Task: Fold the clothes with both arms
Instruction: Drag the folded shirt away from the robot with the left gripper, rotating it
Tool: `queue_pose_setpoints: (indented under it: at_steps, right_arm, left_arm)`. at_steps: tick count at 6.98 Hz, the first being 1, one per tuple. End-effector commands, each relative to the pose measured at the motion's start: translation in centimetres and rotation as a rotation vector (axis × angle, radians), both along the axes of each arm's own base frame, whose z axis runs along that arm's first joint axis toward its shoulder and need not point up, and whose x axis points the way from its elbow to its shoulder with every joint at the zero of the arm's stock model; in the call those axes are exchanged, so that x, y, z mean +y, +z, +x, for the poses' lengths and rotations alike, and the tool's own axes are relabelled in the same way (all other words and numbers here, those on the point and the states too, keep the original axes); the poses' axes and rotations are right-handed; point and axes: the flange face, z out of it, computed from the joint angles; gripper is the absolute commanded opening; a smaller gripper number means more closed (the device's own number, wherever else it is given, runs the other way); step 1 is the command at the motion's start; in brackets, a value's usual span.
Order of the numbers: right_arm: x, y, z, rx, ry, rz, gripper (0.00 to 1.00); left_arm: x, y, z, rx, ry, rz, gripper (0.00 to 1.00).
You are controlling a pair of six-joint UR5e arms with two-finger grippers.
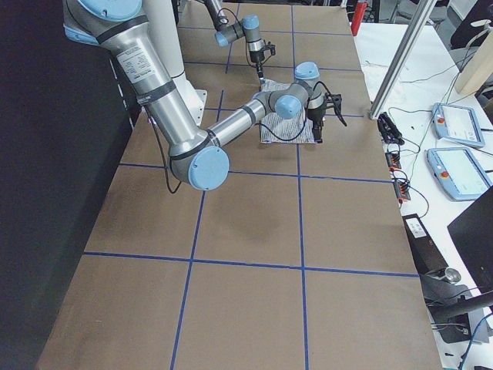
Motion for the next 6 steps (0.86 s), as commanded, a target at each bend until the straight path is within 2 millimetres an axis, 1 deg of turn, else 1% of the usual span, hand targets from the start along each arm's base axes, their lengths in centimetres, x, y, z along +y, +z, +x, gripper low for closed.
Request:
queue_pose_setpoints:
  at_steps: [1, 2, 3, 4, 5, 6]
  right_arm:
    - [0.0, 0.1, 0.0, 0.002, 0.003, -0.001, 1.00]
    - [0.0, 0.1, 0.0, 0.003, 0.003, -0.003, 1.00]
    - [0.0, 0.1, 0.0, 0.003, 0.003, -0.003, 1.00]
    - [0.0, 0.1, 0.0, 0.003, 0.003, -0.003, 1.00]
    - [0.0, 0.0, 0.0, 0.002, 0.003, -0.001, 1.00]
    - [-0.1, -0.2, 0.0, 0.001, 0.004, 0.000, 1.00]
  left_arm:
    - [-6.2, 4.0, -5.1, -0.122, -0.032, 0.108, 0.00]
    - [-11.7, 7.0, -8.5, -0.207, -0.068, 0.151, 0.00]
    - [-18.5, 7.4, -11.0, -0.250, -0.119, 0.195, 0.00]
    - [-25.1, 7.3, -10.5, -0.289, -0.154, 0.189, 0.00]
    - [-30.5, 6.3, -9.5, -0.284, -0.190, 0.204, 0.00]
    - [-33.8, 5.8, -8.8, -0.322, -0.251, 0.224, 0.00]
